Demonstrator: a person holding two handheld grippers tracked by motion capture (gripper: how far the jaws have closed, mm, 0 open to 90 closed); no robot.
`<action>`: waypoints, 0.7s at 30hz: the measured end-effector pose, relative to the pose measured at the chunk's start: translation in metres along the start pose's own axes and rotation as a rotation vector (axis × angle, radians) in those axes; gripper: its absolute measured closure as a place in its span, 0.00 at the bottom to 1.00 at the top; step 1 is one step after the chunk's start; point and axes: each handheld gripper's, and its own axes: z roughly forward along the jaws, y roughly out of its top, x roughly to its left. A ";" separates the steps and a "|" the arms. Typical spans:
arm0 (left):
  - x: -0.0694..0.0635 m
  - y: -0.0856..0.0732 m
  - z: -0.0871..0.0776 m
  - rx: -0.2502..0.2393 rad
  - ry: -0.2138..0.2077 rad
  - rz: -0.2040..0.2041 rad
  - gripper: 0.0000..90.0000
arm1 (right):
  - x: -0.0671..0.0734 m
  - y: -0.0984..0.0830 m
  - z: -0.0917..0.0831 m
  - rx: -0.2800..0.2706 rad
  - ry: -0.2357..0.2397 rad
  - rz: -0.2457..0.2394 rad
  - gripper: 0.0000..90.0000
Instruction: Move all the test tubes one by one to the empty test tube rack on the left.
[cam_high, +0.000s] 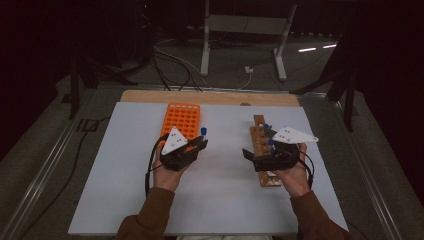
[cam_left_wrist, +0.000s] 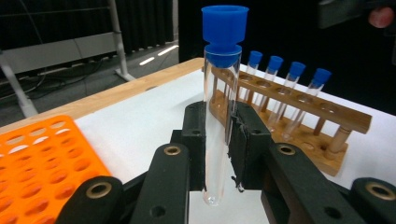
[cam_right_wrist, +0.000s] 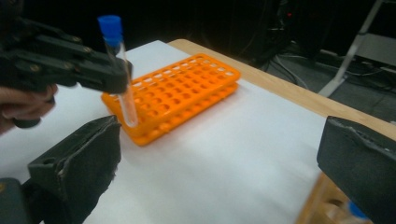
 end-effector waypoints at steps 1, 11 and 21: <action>0.001 0.000 -0.001 -0.001 0.005 -0.004 0.87 | -0.002 -0.002 -0.002 -0.001 -0.009 0.002 0.00; 0.014 -0.005 -0.004 0.001 0.045 -0.022 0.87 | -0.021 -0.016 -0.019 -0.015 -0.068 0.039 0.00; 0.025 -0.015 -0.006 0.018 0.096 -0.040 0.87 | -0.032 -0.031 -0.031 -0.024 -0.098 0.079 0.00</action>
